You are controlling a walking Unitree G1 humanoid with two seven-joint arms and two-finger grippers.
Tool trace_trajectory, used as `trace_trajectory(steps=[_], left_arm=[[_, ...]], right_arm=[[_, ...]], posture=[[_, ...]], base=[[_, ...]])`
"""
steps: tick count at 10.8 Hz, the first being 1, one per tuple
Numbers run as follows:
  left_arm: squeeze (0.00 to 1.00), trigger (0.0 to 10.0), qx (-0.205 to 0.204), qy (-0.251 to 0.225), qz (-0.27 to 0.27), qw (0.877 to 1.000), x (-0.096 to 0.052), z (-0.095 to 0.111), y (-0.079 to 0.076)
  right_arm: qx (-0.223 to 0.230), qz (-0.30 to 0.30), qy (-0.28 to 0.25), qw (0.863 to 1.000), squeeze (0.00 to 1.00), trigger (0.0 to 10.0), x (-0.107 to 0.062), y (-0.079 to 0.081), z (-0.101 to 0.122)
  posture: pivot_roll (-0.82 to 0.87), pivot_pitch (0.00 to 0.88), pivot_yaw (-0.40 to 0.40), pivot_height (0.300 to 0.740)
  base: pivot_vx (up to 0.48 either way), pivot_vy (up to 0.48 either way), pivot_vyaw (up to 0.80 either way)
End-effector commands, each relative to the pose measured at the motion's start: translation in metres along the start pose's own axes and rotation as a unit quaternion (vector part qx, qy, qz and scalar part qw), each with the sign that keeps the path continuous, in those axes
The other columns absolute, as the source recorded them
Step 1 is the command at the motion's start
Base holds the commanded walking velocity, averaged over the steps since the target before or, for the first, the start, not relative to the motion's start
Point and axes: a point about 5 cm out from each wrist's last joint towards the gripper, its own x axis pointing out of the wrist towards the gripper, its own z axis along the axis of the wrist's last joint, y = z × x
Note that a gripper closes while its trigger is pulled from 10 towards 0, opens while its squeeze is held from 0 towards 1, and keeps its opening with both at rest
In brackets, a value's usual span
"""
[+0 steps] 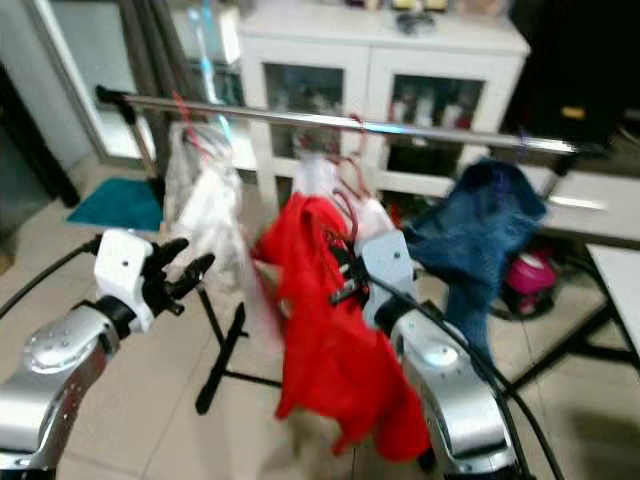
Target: Hang hanger
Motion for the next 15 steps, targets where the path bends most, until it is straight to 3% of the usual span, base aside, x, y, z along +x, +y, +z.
trace_trajectory(steps=[1, 3, 7, 9, 13, 15], left_arm=[[0.00, 10.0, 0.007, 0.000, 0.009, 1.000, -0.003, 0.002, 0.005], [0.00, 10.0, 0.009, 0.001, 0.007, 1.000, -0.004, 0.002, 0.005], [0.00, 10.0, 0.013, 0.001, 0.004, 1.000, -0.004, 0.003, 0.005], [0.00, 10.0, 0.013, -0.015, -0.011, 1.000, -0.003, 0.006, 0.002], [0.00, 10.0, 0.013, -0.058, -0.106, 0.993, -0.006, 0.027, -0.005], [0.00, 10.0, 0.003, -0.054, -0.155, 0.986, -0.012, 0.027, -0.008]], right_arm=[[-0.010, 0.010, -0.023, 1.000, 0.00, 10.0, 0.004, 0.006, 0.009], [-0.034, 0.002, -0.029, 0.999, 0.00, 10.0, 0.006, 0.003, 0.013], [-0.035, 0.000, -0.053, 0.998, 0.00, 10.0, 0.012, 0.003, 0.028], [-0.036, 0.001, -0.045, 0.998, 0.00, 10.0, 0.020, 0.001, 0.033], [0.010, -0.080, 0.016, 0.997, 0.00, 10.0, 0.063, -0.029, 0.035], [0.024, -0.111, 0.037, 0.993, 0.00, 10.0, 0.087, -0.046, 0.041]], posture=[[-0.03, 0.000, 0.028, 0.740], [-0.03, 0.000, 0.027, 0.740], [-0.02, 0.000, 0.028, 0.740], [-0.02, 0.000, 0.030, 0.740], [0.01, 0.000, 0.039, 0.740], [0.02, 0.000, 0.043, 0.740]], base=[[0.349, 0.000, 0.00], [0.349, 0.000, 0.00], [0.346, 0.000, 0.00], [0.000, 0.000, 0.00], [0.000, 0.000, 0.00], [0.000, 0.000, 0.00]])
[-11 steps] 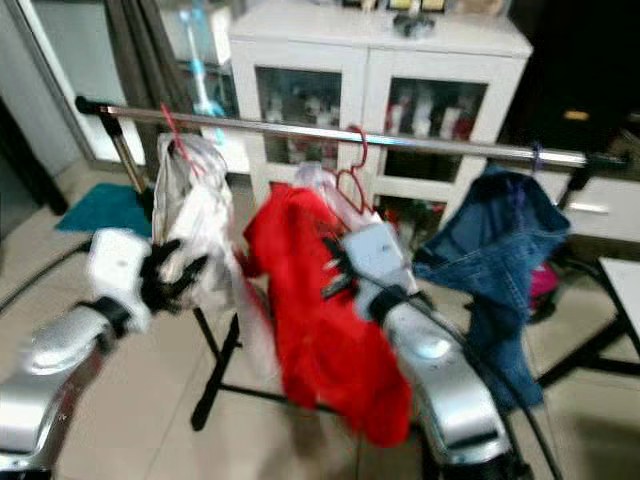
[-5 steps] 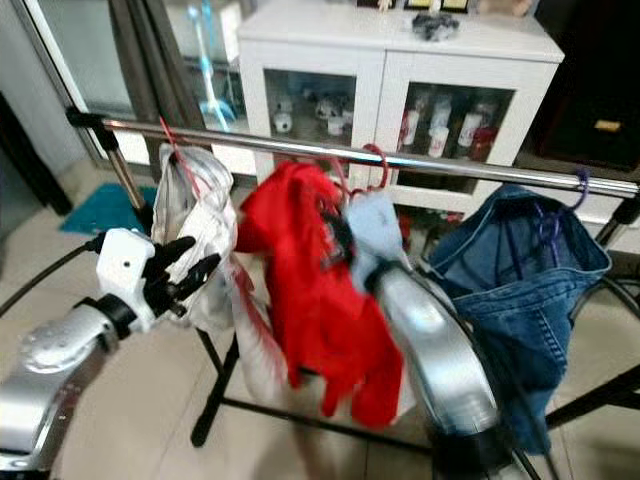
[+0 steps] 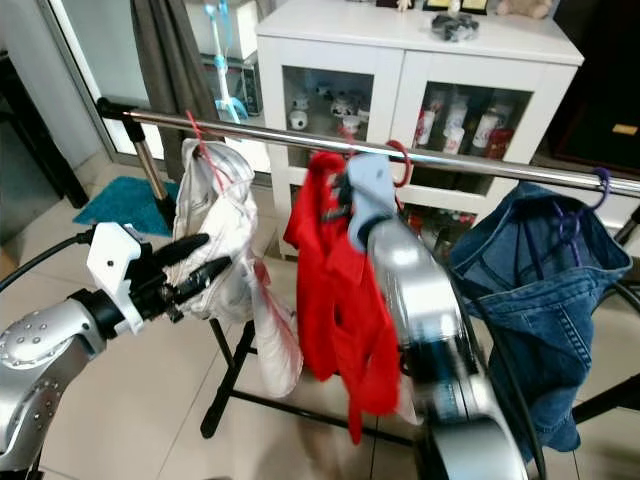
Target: Hang hanger
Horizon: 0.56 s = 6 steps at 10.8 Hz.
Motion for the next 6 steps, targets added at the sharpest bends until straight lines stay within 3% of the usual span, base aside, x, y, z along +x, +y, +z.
trace_trajectory(steps=[1, 4, 6], left_arm=[[0.00, 10.0, 0.001, -0.010, -0.014, 1.000, -0.002, 0.006, -0.001], [0.00, 10.0, -0.016, -0.030, -0.045, 0.998, -0.003, 0.013, -0.007], [0.00, 10.0, -0.017, -0.027, -0.049, 0.998, -0.004, 0.012, -0.008]], right_arm=[[0.007, -0.010, -0.017, 1.000, 0.00, 10.0, 0.006, -0.003, 0.012], [0.015, 0.003, 0.012, 1.000, 0.00, 10.0, 0.023, 0.002, 0.011], [0.023, 0.002, 0.059, 0.998, 0.00, 10.0, 0.031, 0.003, 0.000]], posture=[[0.03, 0.000, 0.046, 0.740], [0.03, 0.000, 0.046, 0.740], [0.04, 0.000, 0.040, 0.740]], base=[[0.000, 0.000, 0.00], [0.000, 0.000, 0.00], [0.000, 0.000, 0.00]])
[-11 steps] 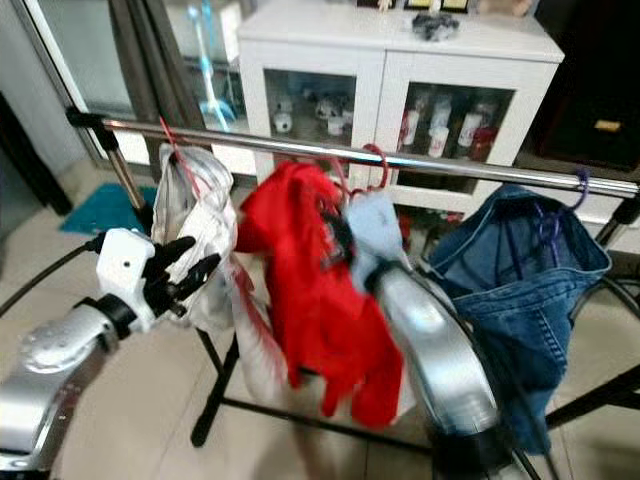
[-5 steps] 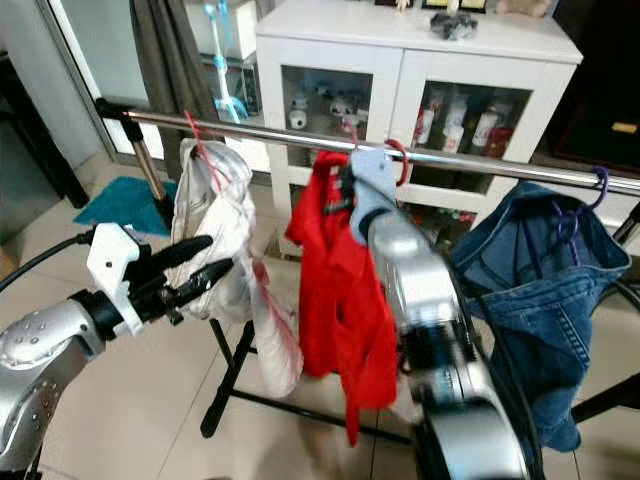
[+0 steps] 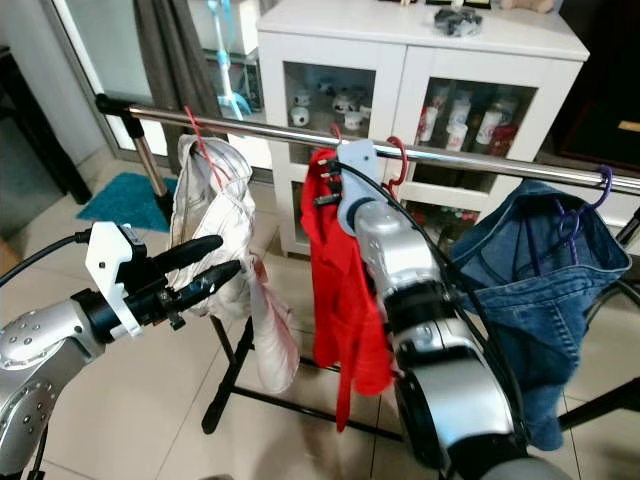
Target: Hang hanger
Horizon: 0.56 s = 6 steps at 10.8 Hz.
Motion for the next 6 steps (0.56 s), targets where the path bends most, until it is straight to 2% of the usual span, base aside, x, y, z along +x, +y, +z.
trace_trajectory(steps=[1, 3, 4, 5, 6], left_arm=[[0.00, 10.0, 0.003, -0.002, -0.003, 1.000, -0.003, 0.004, -0.001], [0.00, 10.0, 0.002, -0.003, -0.001, 1.000, -0.004, 0.004, -0.001], [0.00, 10.0, 0.002, -0.004, 0.000, 1.000, -0.004, 0.004, -0.001], [0.00, 10.0, 0.003, -0.005, 0.003, 1.000, -0.003, 0.003, -0.001], [0.00, 10.0, 0.003, -0.007, 0.005, 1.000, -0.002, 0.003, -0.001]], right_arm=[[0.007, -0.009, 0.016, 1.000, 0.00, 10.0, 0.002, -0.003, -0.003], [0.010, -0.008, 0.042, 0.999, 0.00, 10.0, 0.002, -0.005, -0.013], [0.012, -0.011, 0.035, 0.999, 0.63, 10.0, 0.001, -0.008, -0.014], [0.020, -0.016, 0.008, 1.000, 1.00, 10.0, -0.001, -0.013, -0.007], [0.023, -0.011, -0.014, 1.000, 1.00, 10.0, -0.006, -0.016, -0.001]], posture=[[0.04, 0.000, 0.039, 0.740], [0.04, 0.000, 0.035, 0.740], [0.03, 0.000, 0.035, 0.740], [0.03, 0.000, 0.035, 0.740], [0.02, 0.000, 0.035, 0.740]], base=[[0.000, 0.000, 0.00], [0.000, 0.000, 0.00], [0.000, 0.000, 0.00], [0.000, 0.000, 0.00], [0.000, 0.000, 0.00]])
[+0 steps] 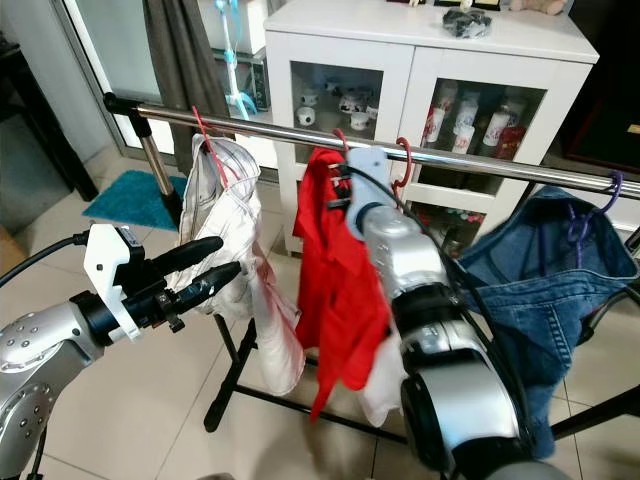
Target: Hang hanger
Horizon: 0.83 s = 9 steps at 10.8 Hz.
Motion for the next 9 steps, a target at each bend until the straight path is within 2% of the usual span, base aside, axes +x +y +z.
trace_trajectory(steps=[1, 9], left_arm=[[0.00, 10.0, 0.007, -0.001, 0.005, 1.000, -0.0012, 0.0020, 0.0013], [0.00, 10.0, 0.007, -0.001, 0.005, 1.000, -0.0012, 0.0020, 0.0013]], right_arm=[[0.006, -0.001, -0.010, 1.000, 1.00, 10.0, -0.0016, -0.0030, 0.0047], [0.006, -0.001, -0.010, 1.000, 1.00, 10.0, -0.0016, -0.0030, 0.0047]], posture=[[0.02, 0.000, 0.035, 0.740], [0.02, 0.000, 0.035, 0.740]], base=[[0.000, 0.000, 0.00], [0.000, 0.000, 0.00]])
